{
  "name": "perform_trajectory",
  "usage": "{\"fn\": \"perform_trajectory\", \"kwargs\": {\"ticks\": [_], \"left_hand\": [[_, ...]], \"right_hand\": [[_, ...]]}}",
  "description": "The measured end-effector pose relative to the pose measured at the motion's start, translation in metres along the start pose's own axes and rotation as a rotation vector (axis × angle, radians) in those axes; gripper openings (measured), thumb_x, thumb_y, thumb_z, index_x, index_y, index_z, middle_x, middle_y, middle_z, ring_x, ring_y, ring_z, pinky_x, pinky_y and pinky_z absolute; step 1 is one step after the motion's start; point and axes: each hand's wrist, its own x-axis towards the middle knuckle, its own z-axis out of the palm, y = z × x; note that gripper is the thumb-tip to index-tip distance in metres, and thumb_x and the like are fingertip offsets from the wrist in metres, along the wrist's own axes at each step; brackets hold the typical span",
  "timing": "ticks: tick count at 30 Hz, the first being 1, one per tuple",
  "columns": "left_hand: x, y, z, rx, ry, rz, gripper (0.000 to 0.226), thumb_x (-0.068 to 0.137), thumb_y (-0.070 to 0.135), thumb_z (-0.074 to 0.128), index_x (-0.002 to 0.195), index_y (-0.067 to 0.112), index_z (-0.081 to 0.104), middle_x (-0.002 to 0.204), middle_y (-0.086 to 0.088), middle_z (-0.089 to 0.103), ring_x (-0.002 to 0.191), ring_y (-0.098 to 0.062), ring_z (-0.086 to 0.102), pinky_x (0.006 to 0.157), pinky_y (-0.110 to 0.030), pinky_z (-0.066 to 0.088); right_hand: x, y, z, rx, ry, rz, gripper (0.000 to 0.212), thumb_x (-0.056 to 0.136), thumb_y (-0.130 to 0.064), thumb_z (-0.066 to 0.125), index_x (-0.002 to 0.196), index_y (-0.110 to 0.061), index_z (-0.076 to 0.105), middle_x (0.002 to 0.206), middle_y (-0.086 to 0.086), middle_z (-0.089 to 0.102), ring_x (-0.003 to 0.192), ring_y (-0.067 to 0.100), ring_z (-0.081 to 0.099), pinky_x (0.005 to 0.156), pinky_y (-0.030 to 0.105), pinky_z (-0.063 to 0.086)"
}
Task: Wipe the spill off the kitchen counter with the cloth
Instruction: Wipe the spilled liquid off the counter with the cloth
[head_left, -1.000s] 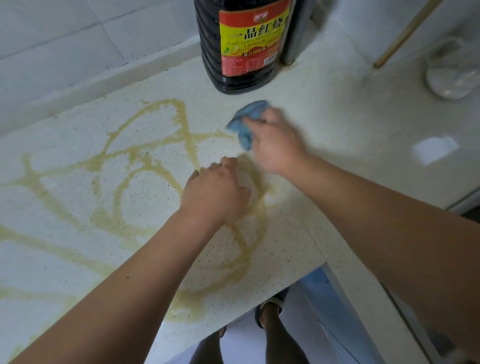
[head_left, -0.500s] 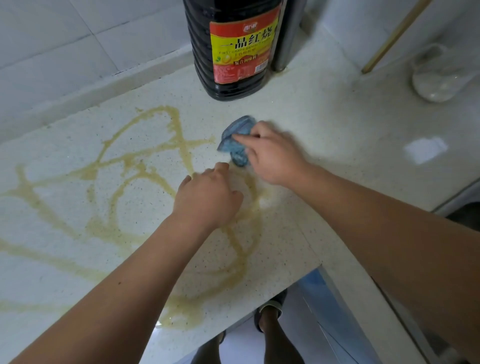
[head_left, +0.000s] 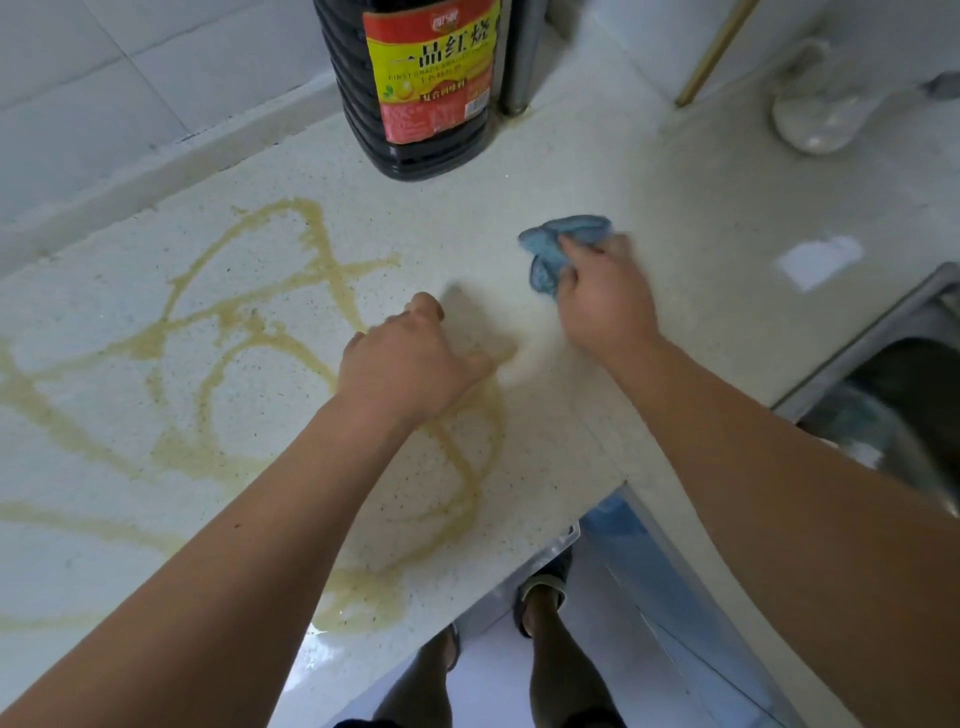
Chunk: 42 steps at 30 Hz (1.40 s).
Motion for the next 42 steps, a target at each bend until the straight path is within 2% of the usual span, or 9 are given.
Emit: {"fn": "perform_trajectory", "kwargs": {"ticks": [3, 8, 12, 15, 21, 28, 35, 40, 42], "left_hand": [[-0.004, 0.005, 0.009, 0.046, 0.034, 0.028, 0.090, 0.082, 0.075, 0.057, 0.146, 0.016, 0.035, 0.132, -0.007, 0.057, 0.119, -0.031, 0.059, 0.105, -0.050, 0.047], [0.000, 0.013, 0.021, 0.083, 0.042, 0.066, 0.140, 0.065, 0.096, 0.053, 0.162, 0.014, -0.005, 0.159, -0.017, 0.036, 0.145, -0.039, 0.038, 0.118, -0.054, 0.033], [-0.001, 0.012, 0.026, 0.110, 0.040, 0.065, 0.153, 0.060, 0.098, 0.057, 0.157, 0.018, -0.030, 0.165, -0.018, 0.026, 0.150, -0.040, 0.029, 0.121, -0.056, 0.028], [-0.004, 0.015, 0.035, 0.155, 0.017, 0.050, 0.153, 0.059, 0.099, 0.056, 0.156, 0.021, -0.032, 0.170, -0.021, 0.010, 0.156, -0.041, 0.014, 0.124, -0.058, 0.021], [-0.008, 0.027, 0.049, 0.133, 0.032, 0.004, 0.155, 0.057, 0.098, 0.060, 0.160, 0.018, -0.023, 0.170, -0.023, -0.001, 0.157, -0.044, 0.003, 0.126, -0.055, 0.016], [-0.014, 0.035, 0.059, 0.232, 0.045, 0.013, 0.146, 0.058, 0.110, 0.030, 0.159, 0.022, -0.027, 0.166, -0.033, -0.006, 0.154, -0.053, 0.000, 0.124, -0.060, 0.019], [-0.003, 0.040, 0.056, 0.332, 0.037, 0.017, 0.146, 0.048, 0.114, 0.012, 0.157, 0.027, -0.030, 0.162, -0.042, 0.001, 0.147, -0.062, 0.013, 0.115, -0.064, 0.033], [0.007, 0.042, 0.060, 0.330, 0.001, 0.021, 0.147, 0.041, 0.115, 0.001, 0.154, 0.029, -0.036, 0.170, -0.025, -0.011, 0.149, -0.062, 0.005, 0.114, -0.071, 0.026], [0.005, 0.046, 0.061, 0.334, -0.024, -0.006, 0.144, 0.046, 0.115, 0.008, 0.154, 0.030, -0.036, 0.165, -0.036, -0.012, 0.148, -0.065, 0.002, 0.113, -0.072, 0.029]], "right_hand": [[0.003, 0.015, -0.005, 0.014, 0.028, 0.191, 0.049, 0.108, -0.023, 0.045, 0.156, -0.022, 0.048, 0.149, 0.018, 0.043, 0.122, 0.034, 0.056, 0.103, 0.035, 0.045], [-0.062, -0.013, 0.002, 0.010, -0.180, -0.298, 0.045, 0.105, -0.021, 0.054, 0.150, -0.023, 0.056, 0.131, 0.013, 0.055, 0.102, 0.030, 0.061, 0.086, 0.038, 0.054], [-0.029, 0.038, -0.021, -0.027, 0.062, 0.170, 0.043, 0.109, -0.025, 0.046, 0.150, -0.025, 0.056, 0.142, 0.018, 0.050, 0.114, 0.037, 0.060, 0.096, 0.040, 0.048], [-0.025, 0.046, -0.030, 0.169, 0.197, 0.430, 0.035, 0.105, -0.021, 0.050, 0.137, -0.017, 0.063, 0.129, 0.007, 0.061, 0.110, 0.025, 0.064, 0.085, 0.029, 0.049], [-0.086, -0.005, -0.003, 0.125, -0.160, -0.211, 0.042, 0.099, -0.020, 0.056, 0.139, -0.027, 0.067, 0.127, 0.012, 0.059, 0.097, 0.030, 0.063, 0.089, 0.042, 0.056], [-0.043, 0.079, -0.031, 0.029, 0.045, 0.291, 0.038, 0.103, -0.021, 0.048, 0.137, -0.026, 0.064, 0.136, 0.017, 0.051, 0.113, 0.036, 0.058, 0.097, 0.039, 0.050], [-0.079, 0.040, -0.018, 0.074, -0.113, -0.208, 0.041, 0.107, -0.025, 0.051, 0.146, -0.034, 0.059, 0.124, 0.004, 0.051, 0.092, 0.018, 0.056, 0.074, 0.024, 0.046], [-0.044, 0.102, -0.044, -0.002, 0.052, 0.320, 0.040, 0.106, -0.027, 0.044, 0.143, -0.029, 0.058, 0.142, 0.016, 0.046, 0.118, 0.036, 0.057, 0.099, 0.041, 0.046], [-0.057, 0.094, -0.038, 0.024, 0.022, 0.249, 0.042, 0.106, -0.025, 0.045, 0.145, -0.035, 0.057, 0.135, 0.007, 0.046, 0.109, 0.030, 0.056, 0.093, 0.034, 0.043]]}}
